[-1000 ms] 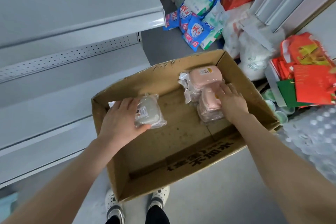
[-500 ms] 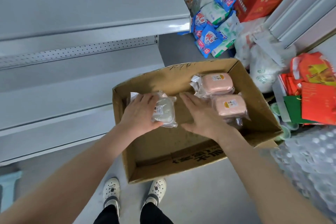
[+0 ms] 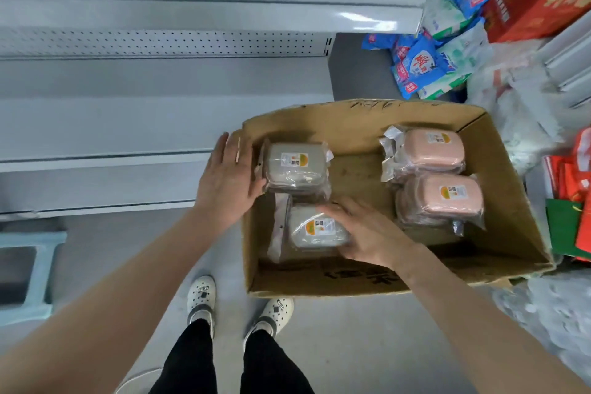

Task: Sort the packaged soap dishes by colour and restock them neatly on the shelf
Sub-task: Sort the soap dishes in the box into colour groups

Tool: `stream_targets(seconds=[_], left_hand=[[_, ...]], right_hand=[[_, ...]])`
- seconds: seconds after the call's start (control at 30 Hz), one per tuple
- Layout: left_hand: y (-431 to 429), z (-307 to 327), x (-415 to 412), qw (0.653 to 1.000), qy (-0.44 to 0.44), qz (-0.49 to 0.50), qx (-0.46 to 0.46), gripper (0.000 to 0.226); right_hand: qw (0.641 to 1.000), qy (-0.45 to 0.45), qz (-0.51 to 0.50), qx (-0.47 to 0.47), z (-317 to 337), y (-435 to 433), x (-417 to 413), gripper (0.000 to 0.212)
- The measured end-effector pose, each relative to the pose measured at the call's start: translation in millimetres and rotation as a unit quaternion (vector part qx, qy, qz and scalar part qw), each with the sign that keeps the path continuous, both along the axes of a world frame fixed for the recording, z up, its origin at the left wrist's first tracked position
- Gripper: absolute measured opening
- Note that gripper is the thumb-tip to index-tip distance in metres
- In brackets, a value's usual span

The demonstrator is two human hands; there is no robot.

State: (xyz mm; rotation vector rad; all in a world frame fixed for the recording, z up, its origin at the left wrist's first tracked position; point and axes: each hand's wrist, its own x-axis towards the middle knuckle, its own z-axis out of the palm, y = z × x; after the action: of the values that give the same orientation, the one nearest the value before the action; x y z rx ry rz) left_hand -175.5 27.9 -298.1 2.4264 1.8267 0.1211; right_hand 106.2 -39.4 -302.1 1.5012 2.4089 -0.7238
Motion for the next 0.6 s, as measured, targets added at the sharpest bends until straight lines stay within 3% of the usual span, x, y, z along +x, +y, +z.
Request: stream_targets(seconds=[0.23,0.37,0.5,0.6], left_hand=[[-1,-22,-6,0.999,-0.035,0.033,-0.017,0.073],[-3,-26,-7,0.999,-0.039,0.028,-0.009,0.071],[-2,-25,-7,0.999,-0.043,0.028,-0.012,0.070],[-2,-19,-8,0.999,-0.035,0.013,-0.009,0.069]], right_hand=[[0.998,-0.038,0.028,-0.028,-64,16,-48,0.089],[0.997,-0.068,0.019,0.010,-91,22,-73,0.089],[0.994,-0.096,0.038,0.023,-89,21,-75,0.088],[0.994,-0.094,0.036,0.036,-68,19,-63,0.075]])
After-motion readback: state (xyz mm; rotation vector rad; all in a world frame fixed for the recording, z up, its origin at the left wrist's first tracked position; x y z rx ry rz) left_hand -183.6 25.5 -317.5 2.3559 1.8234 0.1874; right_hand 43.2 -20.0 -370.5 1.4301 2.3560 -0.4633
